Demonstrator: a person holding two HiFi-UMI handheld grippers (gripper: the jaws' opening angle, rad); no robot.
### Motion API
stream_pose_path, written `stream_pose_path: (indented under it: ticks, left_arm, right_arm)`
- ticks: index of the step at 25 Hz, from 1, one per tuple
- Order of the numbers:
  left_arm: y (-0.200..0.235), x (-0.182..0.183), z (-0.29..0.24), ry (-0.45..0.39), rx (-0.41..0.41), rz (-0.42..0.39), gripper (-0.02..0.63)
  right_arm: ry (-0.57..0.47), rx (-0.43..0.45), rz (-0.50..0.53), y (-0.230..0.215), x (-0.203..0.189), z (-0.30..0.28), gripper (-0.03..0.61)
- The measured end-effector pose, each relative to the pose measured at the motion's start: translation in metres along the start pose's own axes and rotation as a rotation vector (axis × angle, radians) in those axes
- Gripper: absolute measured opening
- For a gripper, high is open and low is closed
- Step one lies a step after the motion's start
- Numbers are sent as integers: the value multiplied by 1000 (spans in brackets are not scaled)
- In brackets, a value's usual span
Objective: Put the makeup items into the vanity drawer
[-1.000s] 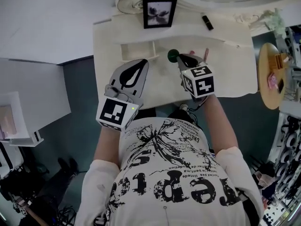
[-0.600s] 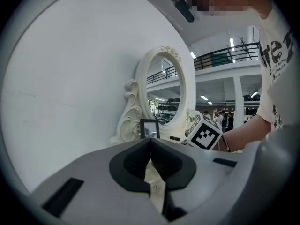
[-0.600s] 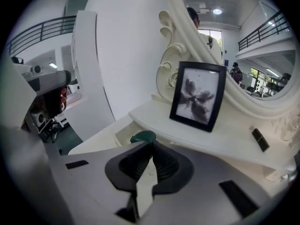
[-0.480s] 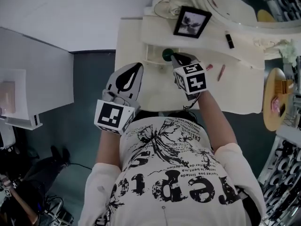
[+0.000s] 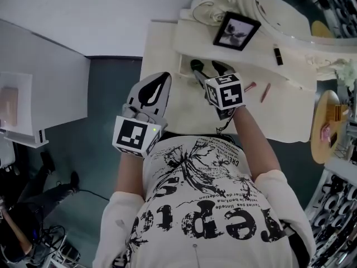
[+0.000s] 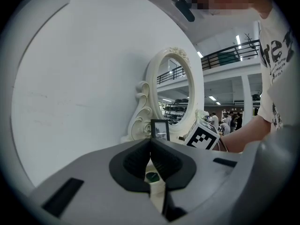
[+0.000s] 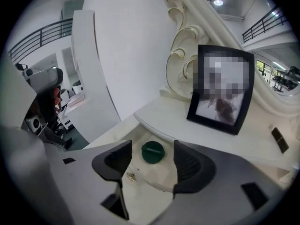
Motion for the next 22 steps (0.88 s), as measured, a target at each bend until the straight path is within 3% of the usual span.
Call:
stream_pose_path:
  ticks: [6,11,22]
  left_arm:
    - [-12,7,-25,-11,-58,-10,14]
    - [-33,7,-56,0,-127,-13,14]
    - [-98,-25,-125,133,-326,-31,14]
  right_arm:
    - [-10,-82,-39,-28,-13,25,291]
    - [13,-189,-136,-67,-45,47,290]
    - [128,-357,-404,-130,-148,73,290]
Point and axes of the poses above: the fingertips, and each gripper's own axes: z backward along the fingers, y to its left, x out of its top, the point moved 4 cm from there along z, backward along the fingers, and after that the axes turned 6 degrees about z, right-handed, at the moved point
